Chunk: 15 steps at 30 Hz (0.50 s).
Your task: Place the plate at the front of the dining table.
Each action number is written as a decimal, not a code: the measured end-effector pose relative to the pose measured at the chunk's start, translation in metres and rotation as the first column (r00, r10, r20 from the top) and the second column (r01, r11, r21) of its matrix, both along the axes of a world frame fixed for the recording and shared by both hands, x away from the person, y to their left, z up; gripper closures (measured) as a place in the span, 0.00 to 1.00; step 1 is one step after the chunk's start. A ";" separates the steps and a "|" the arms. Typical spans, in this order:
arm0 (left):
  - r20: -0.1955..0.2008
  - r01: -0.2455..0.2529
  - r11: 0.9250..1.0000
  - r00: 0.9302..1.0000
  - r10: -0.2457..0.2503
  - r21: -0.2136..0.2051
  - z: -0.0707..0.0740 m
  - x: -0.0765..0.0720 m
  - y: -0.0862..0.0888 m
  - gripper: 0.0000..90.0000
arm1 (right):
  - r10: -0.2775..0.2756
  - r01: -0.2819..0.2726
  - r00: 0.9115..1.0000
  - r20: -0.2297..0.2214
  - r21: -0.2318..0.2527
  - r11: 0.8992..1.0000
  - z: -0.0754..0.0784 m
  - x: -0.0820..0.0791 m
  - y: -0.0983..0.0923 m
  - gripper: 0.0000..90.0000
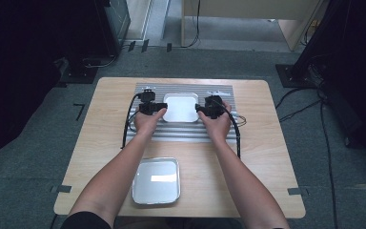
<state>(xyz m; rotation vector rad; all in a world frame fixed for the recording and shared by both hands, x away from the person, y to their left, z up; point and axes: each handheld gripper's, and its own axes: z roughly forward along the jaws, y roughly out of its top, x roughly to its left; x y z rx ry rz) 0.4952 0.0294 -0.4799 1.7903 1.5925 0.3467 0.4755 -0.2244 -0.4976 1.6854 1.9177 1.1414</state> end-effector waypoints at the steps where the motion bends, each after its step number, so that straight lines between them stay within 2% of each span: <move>1: -0.003 -0.006 1.000 1.000 0.006 -0.009 0.001 -0.002 0.002 0.48 | -0.003 0.002 1.000 -0.013 -0.031 1.000 0.002 -0.002 0.000 0.59; 2: 0.000 -0.010 1.000 1.000 0.010 -0.016 0.002 -0.003 0.004 0.46 | -0.017 0.016 1.000 -0.013 -0.060 0.998 0.005 -0.005 0.000 0.60; 3: 0.003 -0.010 1.000 1.000 0.010 -0.020 0.004 -0.005 0.006 0.45 | -0.023 0.023 1.000 -0.009 -0.060 0.998 0.007 -0.006 -0.001 0.59; 4: 0.007 -0.010 1.000 1.000 0.010 -0.021 0.004 -0.006 0.007 0.43 | -0.037 0.037 0.999 0.000 -0.056 0.998 0.009 -0.009 -0.002 0.53; 5: 0.007 -0.010 1.000 1.000 0.010 -0.021 0.004 -0.006 0.007 0.42 | -0.037 0.037 0.999 0.000 -0.056 0.998 0.009 -0.009 -0.002 0.53; 6: 0.015 -0.001 1.000 1.000 0.001 -0.026 0.007 -0.009 0.009 0.40 | -0.057 0.057 0.998 -0.005 -0.051 0.997 0.013 -0.012 -0.005 0.44; 8: 0.028 0.004 1.000 1.000 -0.003 -0.031 0.010 -0.013 0.011 0.36 | -0.048 0.048 0.999 0.001 -0.052 0.998 0.016 -0.015 -0.007 0.35; 9: 0.028 0.004 1.000 1.000 -0.003 -0.031 0.010 -0.013 0.011 0.32 | -0.048 0.048 0.999 0.001 -0.052 0.998 0.016 -0.015 -0.007 0.35; 10: 0.037 0.002 1.000 0.999 -0.002 -0.022 0.013 -0.017 0.013 0.29 | -0.021 0.021 1.000 0.008 -0.044 0.999 0.018 -0.019 -0.010 0.30; 12: 0.048 -0.020 1.000 0.999 0.019 0.013 0.016 -0.020 0.016 0.19 | -0.021 0.021 1.000 0.003 -0.051 0.998 0.019 -0.021 -0.012 0.29; 13: 0.048 -0.020 1.000 0.999 0.019 0.013 0.016 -0.020 0.016 0.18 | -0.019 0.019 1.000 0.003 -0.041 0.999 0.019 -0.022 -0.013 0.29; 15: 0.068 -0.002 0.999 0.998 -0.001 0.039 0.019 -0.027 0.020 0.14 | 0.015 -0.014 1.000 0.021 -0.024 1.000 0.021 -0.026 -0.016 0.26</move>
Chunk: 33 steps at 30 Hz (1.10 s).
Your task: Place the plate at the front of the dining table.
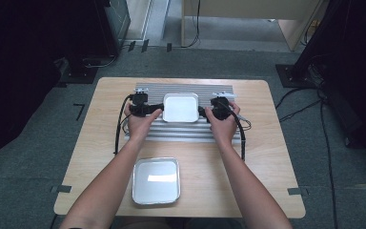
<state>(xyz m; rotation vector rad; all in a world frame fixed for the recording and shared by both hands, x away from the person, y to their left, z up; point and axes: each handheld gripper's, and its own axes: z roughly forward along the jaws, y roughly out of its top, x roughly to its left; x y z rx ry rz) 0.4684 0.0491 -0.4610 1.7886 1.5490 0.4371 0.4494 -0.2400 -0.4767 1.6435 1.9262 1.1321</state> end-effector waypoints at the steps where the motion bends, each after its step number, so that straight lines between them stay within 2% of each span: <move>1: 0.004 0.014 1.000 1.000 -0.014 0.010 0.000 -0.002 0.001 0.13 | 0.017 -0.017 1.000 0.009 -0.005 1.000 0.001 -0.002 -0.001 0.26; 3: 0.022 0.030 0.999 0.999 -0.031 0.030 0.000 -0.007 0.002 0.11 | 0.019 -0.019 0.999 0.026 -0.012 1.000 0.003 -0.007 -0.003 0.25; 6: 0.024 0.046 0.998 0.999 -0.046 0.033 -0.001 -0.011 0.005 0.09 | 0.025 -0.024 0.999 0.047 -0.018 1.000 0.006 -0.013 -0.006 0.21; 8: 0.019 0.038 0.999 0.999 -0.039 0.023 -0.002 -0.015 0.008 0.09 | 0.018 -0.017 0.998 0.053 -0.019 1.000 0.008 -0.017 -0.008 0.20; 10: 0.013 0.033 0.999 0.999 -0.033 -0.012 -0.003 -0.019 0.016 0.09 | 0.006 -0.005 0.998 0.058 -0.011 1.000 0.010 -0.021 -0.010 0.21; 11: 0.018 0.035 0.999 0.999 -0.034 -0.014 -0.002 -0.021 0.018 0.09 | 0.004 -0.003 0.998 0.061 -0.011 1.000 0.011 -0.023 -0.012 0.21; 14: 0.029 0.045 0.999 0.999 -0.046 0.012 -0.001 -0.028 0.023 0.09 | -0.004 0.006 0.997 0.073 -0.019 1.000 0.014 -0.031 -0.016 0.22; 22: 0.045 0.055 0.998 0.997 -0.055 -0.002 0.005 -0.043 0.040 0.09 | -0.001 0.003 0.997 0.081 -0.013 1.000 0.015 -0.050 -0.031 0.22; 28: 0.067 0.076 0.997 0.995 -0.076 0.009 0.007 -0.055 0.047 0.09 | -0.003 0.004 0.996 0.088 -0.020 1.000 0.016 -0.062 -0.039 0.22; 33: 0.087 0.093 0.996 0.992 -0.092 -0.004 0.006 -0.069 0.053 0.09 | -0.014 0.015 0.995 0.097 -0.008 1.000 0.018 -0.075 -0.048 0.22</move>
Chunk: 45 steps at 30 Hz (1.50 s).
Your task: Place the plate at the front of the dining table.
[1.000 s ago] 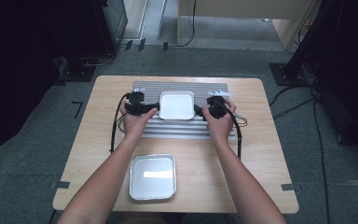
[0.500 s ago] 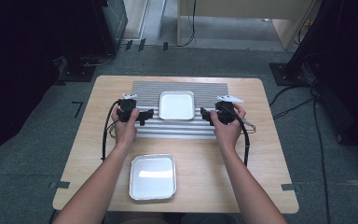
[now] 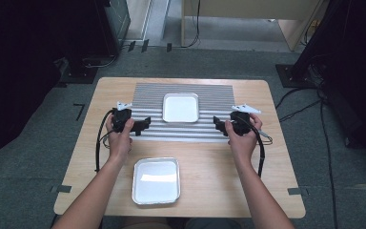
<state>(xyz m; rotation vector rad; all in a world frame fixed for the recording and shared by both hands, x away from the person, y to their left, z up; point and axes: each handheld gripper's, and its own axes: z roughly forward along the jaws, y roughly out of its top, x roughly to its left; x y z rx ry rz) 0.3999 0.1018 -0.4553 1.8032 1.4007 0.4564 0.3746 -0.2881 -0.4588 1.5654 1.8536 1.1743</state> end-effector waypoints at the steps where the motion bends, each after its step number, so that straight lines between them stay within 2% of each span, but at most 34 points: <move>1: 0.002 0.004 1.000 1.000 -0.004 0.000 0.000 -0.002 0.002 0.09 | 0.003 -0.003 1.000 0.000 0.000 1.000 0.000 -0.002 -0.001 0.22; 4: 0.013 -0.002 1.000 1.000 0.002 -0.013 0.000 -0.007 0.005 0.09 | 0.006 -0.006 1.000 0.002 -0.005 1.000 0.000 -0.009 -0.005 0.22; 6: 0.022 -0.007 0.999 1.000 0.008 -0.044 -0.001 -0.015 0.013 0.09 | 0.009 -0.009 1.000 -0.001 -0.001 1.000 -0.001 -0.014 -0.009 0.22; 13: 0.034 -0.022 0.998 0.999 0.024 -0.052 -0.006 -0.030 0.030 0.09 | 0.005 -0.005 1.000 0.003 0.007 1.000 -0.005 -0.029 -0.021 0.22; 21: 0.031 -0.027 0.999 0.999 0.028 -0.043 -0.018 -0.045 0.044 0.09 | 0.004 -0.004 1.000 -0.002 -0.009 1.000 -0.011 -0.043 -0.033 0.22; 30: 0.044 -0.029 0.999 0.999 0.031 -0.046 -0.024 -0.061 0.057 0.09 | -0.002 0.002 1.000 0.002 0.015 1.000 -0.013 -0.060 -0.047 0.22; 35: 0.046 -0.028 0.999 0.999 0.029 -0.024 -0.029 -0.070 0.065 0.09 | -0.007 0.007 1.000 0.009 0.019 1.000 -0.013 -0.071 -0.056 0.23; 45: 0.050 -0.022 1.000 0.999 0.021 0.000 -0.034 -0.089 0.084 0.09 | -0.025 0.026 1.000 -0.009 0.012 1.000 -0.023 -0.090 -0.074 0.23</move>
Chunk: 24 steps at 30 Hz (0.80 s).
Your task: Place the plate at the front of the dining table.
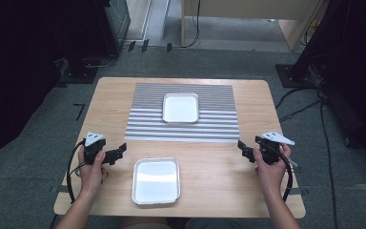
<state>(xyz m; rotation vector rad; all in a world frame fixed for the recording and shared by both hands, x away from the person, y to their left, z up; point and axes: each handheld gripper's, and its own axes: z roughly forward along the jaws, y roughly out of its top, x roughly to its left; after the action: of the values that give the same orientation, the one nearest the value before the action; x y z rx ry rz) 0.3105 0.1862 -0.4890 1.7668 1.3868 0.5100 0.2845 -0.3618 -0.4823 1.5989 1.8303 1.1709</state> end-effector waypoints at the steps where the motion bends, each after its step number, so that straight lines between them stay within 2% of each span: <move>1: 0.000 -0.001 1.000 1.000 0.001 0.001 -0.001 -0.001 0.001 0.09 | -0.002 0.002 1.000 -0.002 0.001 1.000 -0.001 -0.002 -0.002 0.23; 16: -0.019 -0.020 1.000 1.000 0.020 -0.001 -0.016 -0.022 0.021 0.09 | -0.039 0.039 0.999 -0.018 -0.009 0.999 -0.014 -0.028 -0.023 0.23; 24: -0.018 -0.013 0.999 1.000 0.014 0.038 -0.022 -0.033 0.027 0.09 | -0.052 0.051 0.998 -0.041 -0.017 0.999 -0.025 -0.044 -0.033 0.23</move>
<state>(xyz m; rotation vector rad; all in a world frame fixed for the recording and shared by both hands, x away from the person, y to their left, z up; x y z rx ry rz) 0.2777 0.2130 -0.5109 1.7979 1.4112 0.5315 0.2409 -0.3947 -0.5070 1.6629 1.8086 1.1054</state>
